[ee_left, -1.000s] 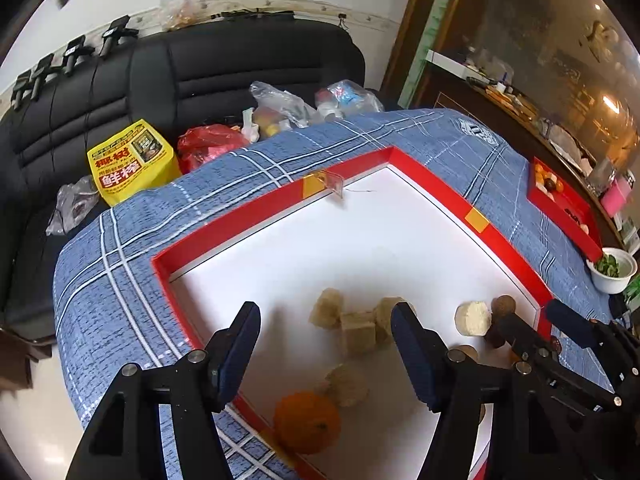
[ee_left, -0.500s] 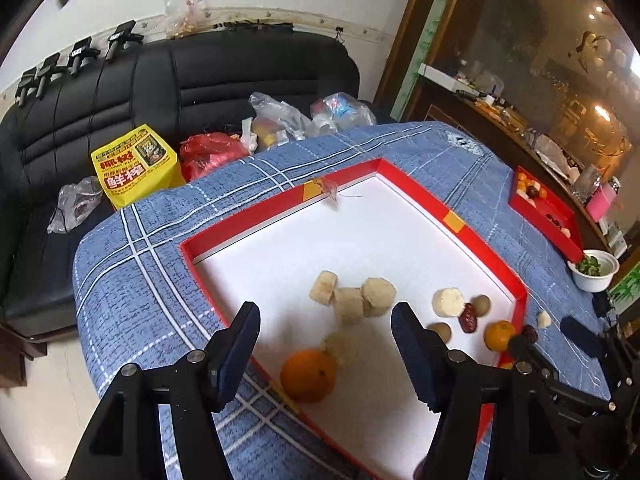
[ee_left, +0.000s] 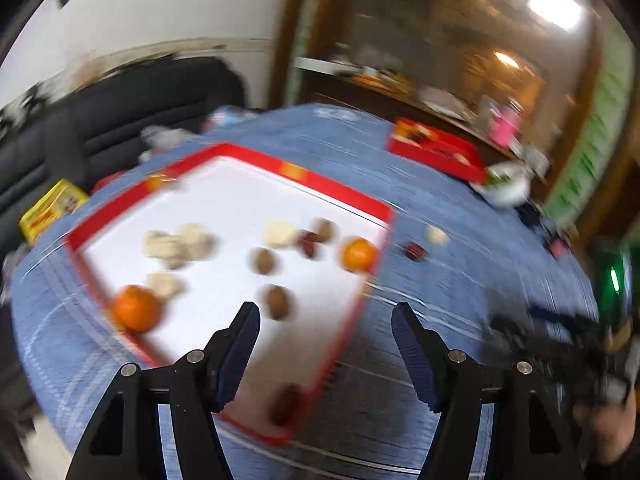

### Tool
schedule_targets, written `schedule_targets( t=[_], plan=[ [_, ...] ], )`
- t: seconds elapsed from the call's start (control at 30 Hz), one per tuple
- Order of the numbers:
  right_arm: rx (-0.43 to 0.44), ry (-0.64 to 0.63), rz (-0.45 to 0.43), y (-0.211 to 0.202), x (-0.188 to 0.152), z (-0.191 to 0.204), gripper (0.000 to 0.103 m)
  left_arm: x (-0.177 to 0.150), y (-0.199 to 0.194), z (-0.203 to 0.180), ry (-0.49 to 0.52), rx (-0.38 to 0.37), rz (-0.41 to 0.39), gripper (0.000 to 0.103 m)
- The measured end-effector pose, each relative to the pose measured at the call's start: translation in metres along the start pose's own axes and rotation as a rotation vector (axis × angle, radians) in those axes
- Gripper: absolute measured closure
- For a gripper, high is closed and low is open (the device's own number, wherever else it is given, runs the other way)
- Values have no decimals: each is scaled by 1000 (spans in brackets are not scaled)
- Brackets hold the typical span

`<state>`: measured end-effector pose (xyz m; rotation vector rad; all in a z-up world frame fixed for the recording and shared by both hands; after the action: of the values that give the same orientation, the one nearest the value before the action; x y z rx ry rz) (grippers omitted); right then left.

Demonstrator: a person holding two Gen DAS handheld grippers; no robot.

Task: Organize fruits
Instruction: 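Move both tools back to the last items on the cloth, then grasp a round pastry with the right tool while the left tool grasps a red date, then carry the round pastry and red date toward the white tray with both tools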

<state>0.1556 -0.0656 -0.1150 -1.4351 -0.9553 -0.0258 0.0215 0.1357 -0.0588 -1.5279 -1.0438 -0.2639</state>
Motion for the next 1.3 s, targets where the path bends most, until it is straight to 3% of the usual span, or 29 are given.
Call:
schedule_targets(
  t=[0.17, 0.4, 0.47, 0.53, 0.8, 0.83, 0.87, 0.9, 0.93, 1.0, 1.3],
  plan=[
    [49, -12, -44, 19, 33, 0, 36, -13, 17, -35, 113, -17, 42, 37],
    [81, -47, -69, 63, 96, 18, 44, -12, 36, -44, 128, 2, 75, 37],
    [83, -46, -40, 80, 103, 19, 73, -7, 43, -49, 123, 8, 74, 37],
    [98, -30, -22, 88, 103, 18, 78, -1, 52, -56, 120, 5, 71, 37],
    [87, 96, -46, 59, 59, -34, 78, 26, 117, -102, 99, 72, 96, 36],
    [83, 114, -51, 52, 50, -44, 78, 28, 128, -107, 99, 100, 99, 41],
    [80, 127, -56, 46, 44, -51, 78, 28, 138, -110, 104, 111, 116, 52],
    [78, 140, -63, 39, 37, -57, 78, 26, 150, -111, 120, 136, 156, 76],
    [76, 150, -69, 34, 31, -62, 78, 27, 150, -114, 137, 152, 112, 84],
    [75, 170, -85, 21, 21, -70, 78, 22, 150, -115, 118, 105, 150, 84],
    [98, 161, -105, -8, -13, -58, 78, -29, 94, -125, 224, 44, 114, 84]
  ],
)
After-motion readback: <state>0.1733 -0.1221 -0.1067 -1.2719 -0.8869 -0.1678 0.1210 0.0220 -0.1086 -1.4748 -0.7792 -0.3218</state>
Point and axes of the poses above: each gripper's, at about its wrist camera, not at the fingertips, and y roughly the way its jaws point, z to its left, x to its top, the point moved 4 cm from there along y, roughly the way its jaws point, and after that the axes turned 8 degrees about -y, right-handed, at the moved point
